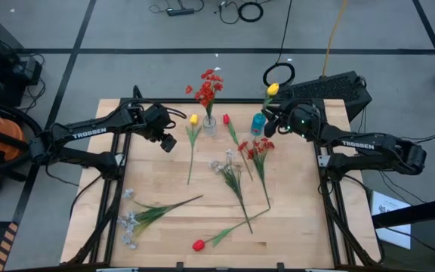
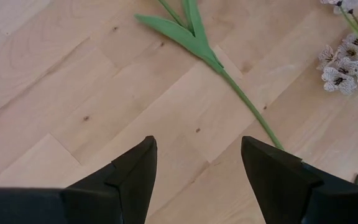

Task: Sort flowers into vase by color
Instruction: Put the right yellow tulip into the blue vase, then put the yellow tulip into the blue vase

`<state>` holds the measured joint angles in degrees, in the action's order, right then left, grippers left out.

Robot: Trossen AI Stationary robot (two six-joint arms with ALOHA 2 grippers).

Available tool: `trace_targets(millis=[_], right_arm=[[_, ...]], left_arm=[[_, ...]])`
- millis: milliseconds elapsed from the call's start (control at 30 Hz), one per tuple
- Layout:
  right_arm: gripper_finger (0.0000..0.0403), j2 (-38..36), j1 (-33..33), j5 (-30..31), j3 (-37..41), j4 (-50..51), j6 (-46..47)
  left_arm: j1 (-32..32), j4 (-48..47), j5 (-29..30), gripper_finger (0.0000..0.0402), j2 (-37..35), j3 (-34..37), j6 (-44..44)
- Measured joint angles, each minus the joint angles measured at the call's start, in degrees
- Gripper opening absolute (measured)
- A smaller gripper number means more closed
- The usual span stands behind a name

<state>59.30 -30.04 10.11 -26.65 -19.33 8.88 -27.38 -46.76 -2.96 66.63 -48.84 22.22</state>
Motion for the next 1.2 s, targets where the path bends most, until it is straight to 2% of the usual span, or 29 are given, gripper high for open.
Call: trace_targets(millis=[100, 300, 433, 533, 667, 900, 1067, 1200], right_arm=[[0.0142, -1.5, 0.4, 0.0, -0.8, 4.0, -0.7], [0.019, -6.3, 0.5, 0.3, -6.3, 21.5, -2.7], [0.0207, -9.3, 0.5, 0.3, -10.8, 33.4, -2.1], [0.0209, -11.1, 0.5, 0.3, -13.6, 41.6, 1.9], [0.0204, -13.1, 0.5, 0.3, -16.9, 52.3, 10.5], [0.0179, -14.4, 0.7, -0.2, -19.8, 70.5, 32.7], [0.014, -14.4, 3.1, -2.2, -19.8, 78.6, 43.4], [0.01, -14.3, 5.3, -2.5, -19.8, 82.1, 48.2]], left_arm=[[0.0, 0.0, 0.0, 0.0239, 0.0, 0.0, 1.9], [0.2, 0.0, 0.1, 0.0239, 0.0, 0.0, 9.1], [0.9, 0.0, 1.7, 0.0239, 0.0, 0.0, 10.5], [1.4, 0.0, 2.7, 0.0239, 0.0, 0.0, 10.7], [1.7, 0.0, 3.4, 0.0239, 0.0, 0.0, 12.0], [1.7, 0.0, 3.6, 0.0239, 0.0, 0.0, 12.0], [2.8, 0.0, 3.6, 0.0239, 0.0, 0.0, 12.0], [6.7, 0.0, 5.4, 0.0239, 0.0, 0.0, 14.7]])
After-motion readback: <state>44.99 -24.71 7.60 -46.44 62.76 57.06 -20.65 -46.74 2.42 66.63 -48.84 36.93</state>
